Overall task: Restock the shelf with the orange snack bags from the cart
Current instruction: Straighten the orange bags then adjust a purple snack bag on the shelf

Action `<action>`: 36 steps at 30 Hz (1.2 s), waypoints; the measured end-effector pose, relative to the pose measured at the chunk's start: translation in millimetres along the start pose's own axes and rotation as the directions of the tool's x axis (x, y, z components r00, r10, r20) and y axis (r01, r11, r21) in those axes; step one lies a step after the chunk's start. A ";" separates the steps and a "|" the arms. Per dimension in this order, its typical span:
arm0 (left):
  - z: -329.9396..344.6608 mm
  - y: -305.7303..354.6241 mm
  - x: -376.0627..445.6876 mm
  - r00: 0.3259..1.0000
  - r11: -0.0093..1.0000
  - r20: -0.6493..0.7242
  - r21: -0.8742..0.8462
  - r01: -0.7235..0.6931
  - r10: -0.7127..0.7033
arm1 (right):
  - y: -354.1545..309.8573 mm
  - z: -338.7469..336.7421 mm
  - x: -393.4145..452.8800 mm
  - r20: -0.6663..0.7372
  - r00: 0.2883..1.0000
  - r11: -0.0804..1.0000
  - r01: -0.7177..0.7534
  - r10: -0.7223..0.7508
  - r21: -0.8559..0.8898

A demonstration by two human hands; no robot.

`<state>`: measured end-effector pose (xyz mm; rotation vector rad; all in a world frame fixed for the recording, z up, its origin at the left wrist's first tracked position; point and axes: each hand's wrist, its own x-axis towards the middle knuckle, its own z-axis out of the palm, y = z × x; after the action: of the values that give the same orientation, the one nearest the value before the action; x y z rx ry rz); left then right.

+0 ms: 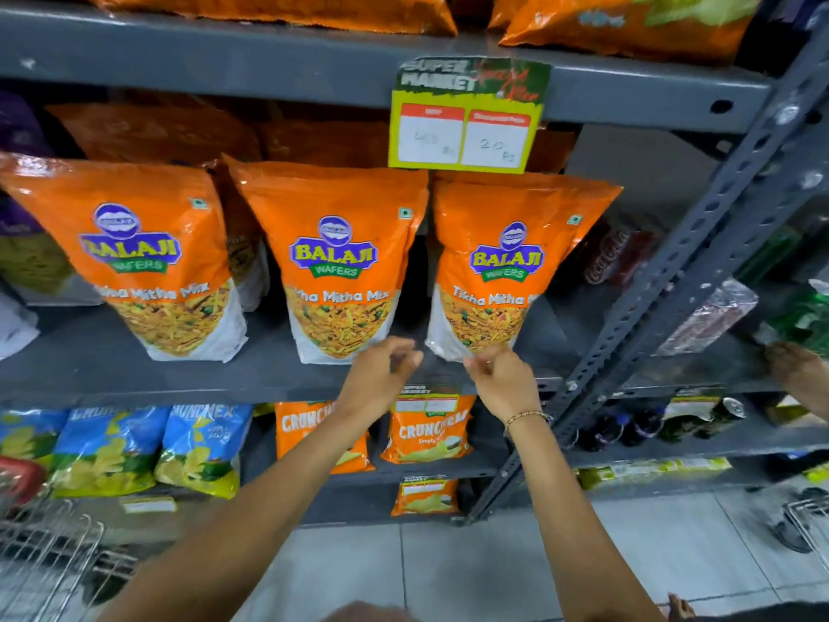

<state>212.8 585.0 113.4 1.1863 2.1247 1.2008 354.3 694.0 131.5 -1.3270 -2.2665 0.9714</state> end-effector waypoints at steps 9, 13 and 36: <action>-197.9 -114.1 -76.2 0.828 0.976 -0.519 -0.163 0.146 -0.210 | -175.7 148.5 -54.0 0.170 0.855 0.833 0.402 -0.490 0.381; -289.3 -152.7 -100.6 0.729 0.967 -0.639 -0.103 0.234 -0.245 | -255.7 218.7 -65.6 0.120 0.829 0.779 0.450 -0.546 0.437; -449.9 -294.0 -80.0 0.878 0.945 -0.355 -0.183 0.272 -0.321 | -346.1 406.2 -52.1 0.199 0.918 0.836 0.202 -0.343 0.511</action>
<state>-194.2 225.2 103.0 0.5697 2.3519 1.4853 -76.8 377.8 89.8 -0.6581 -2.1174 1.5657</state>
